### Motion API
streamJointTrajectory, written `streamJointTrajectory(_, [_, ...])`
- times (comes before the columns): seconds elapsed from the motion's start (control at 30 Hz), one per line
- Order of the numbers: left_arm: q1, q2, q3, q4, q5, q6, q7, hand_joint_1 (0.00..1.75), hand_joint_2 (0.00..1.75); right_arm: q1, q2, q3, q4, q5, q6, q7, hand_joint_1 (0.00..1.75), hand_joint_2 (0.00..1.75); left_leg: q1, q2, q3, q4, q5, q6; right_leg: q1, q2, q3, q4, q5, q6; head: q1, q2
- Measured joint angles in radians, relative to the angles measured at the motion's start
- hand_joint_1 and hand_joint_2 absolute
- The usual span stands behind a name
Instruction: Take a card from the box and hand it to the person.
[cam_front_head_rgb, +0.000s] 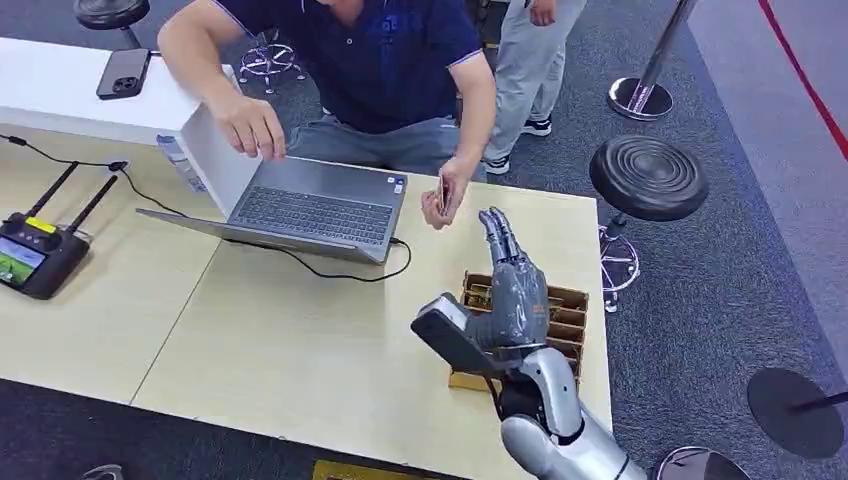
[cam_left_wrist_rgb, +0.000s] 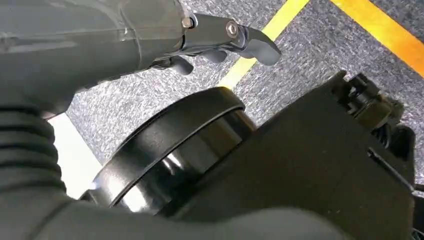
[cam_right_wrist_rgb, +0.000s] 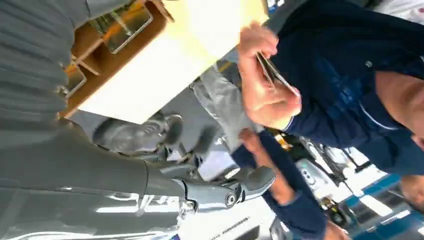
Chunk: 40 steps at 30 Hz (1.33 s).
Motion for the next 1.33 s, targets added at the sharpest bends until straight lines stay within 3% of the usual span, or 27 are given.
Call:
streamJointTrajectory(0.07, [0.003, 0.0, 0.0, 0.0, 0.001, 0.004, -0.005, 0.0, 0.0, 0.015, -0.012, -0.01, -0.009, -0.084, -0.006, -0.013, 0.0, 1.75, 0.0, 0.0, 0.0, 0.0, 0.0, 0.0, 0.0, 0.0, 0.0, 0.0, 0.0, 0.0, 0.0, 0.0])
streamJointTrajectory(0.23, [0.019, 0.004, 0.001, 0.0, 0.014, 0.021, -0.02, 0.0, 0.0, 0.092, -0.077, -0.077, -0.064, -0.45, -0.005, -0.107, 0.0, 1.75, 0.0, 0.001, 0.001, 0.0, 0.0, 0.0, 0.0, 0.001, 0.0, 0.0, 0.0, 0.0, 0.0, 0.0])
streamJointTrajectory(0.33, [0.031, 0.009, 0.001, 0.0, 0.015, 0.025, -0.027, 0.0, 0.0, 0.155, -0.133, -0.132, -0.109, -0.627, 0.026, -0.164, 0.0, 1.75, -0.001, 0.0, 0.0, 0.0, -0.001, 0.0, 0.0, 0.0, 0.0, -0.001, 0.0, 0.0, 0.0, 0.0])
streamJointTrajectory(0.67, [0.042, 0.019, 0.013, 0.0, 0.012, 0.029, -0.037, 0.0, 0.0, 0.342, -0.292, -0.287, -0.234, -1.025, 0.189, -0.307, 0.0, 1.75, 0.0, 0.0, 0.0, 0.0, -0.001, 0.0, 0.0, 0.001, 0.0, -0.001, 0.0, 0.0, 0.0, 0.0])
streamJointTrajectory(0.77, [0.042, 0.022, 0.015, 0.0, 0.01, 0.028, -0.04, 0.0, 0.0, 0.372, -0.325, -0.31, -0.257, -1.093, 0.234, -0.339, 0.0, 1.75, 0.0, 0.0, 0.0, 0.0, -0.001, 0.0, 0.0, 0.001, 0.0, -0.001, 0.0, 0.0, 0.0, 0.0])
streamJointTrajectory(1.07, [0.042, 0.023, 0.021, 0.0, 0.008, 0.027, -0.05, 0.0, 0.0, 0.419, -0.393, -0.352, -0.296, -1.169, 0.268, -0.36, 0.0, 1.75, 0.0, 0.0, 0.0, 0.0, -0.001, 0.0, 0.0, 0.0, 0.0, -0.001, 0.0, 0.0, 0.0, 0.0])
streamJointTrajectory(1.2, [0.042, 0.023, 0.022, 0.0, -0.001, 0.026, -0.048, 0.0, 0.0, 0.442, -0.414, -0.378, -0.299, -1.322, 0.366, -0.445, 0.0, 1.75, 0.0, 0.0, 0.0, 0.0, -0.001, 0.0, 0.0, 0.0, 0.0, -0.001, 0.0, 0.0, 0.0, 0.0])
streamJointTrajectory(1.33, [0.042, 0.024, 0.03, 0.0, -0.002, 0.024, -0.047, 0.0, 0.0, 0.45, -0.426, -0.388, -0.304, -1.38, 0.423, -0.487, 0.0, 1.75, 0.0, 0.001, 0.0, 0.0, -0.001, 0.0, 0.0, 0.0, 0.0, 0.0, 0.0, 0.0, 0.0, 0.0])
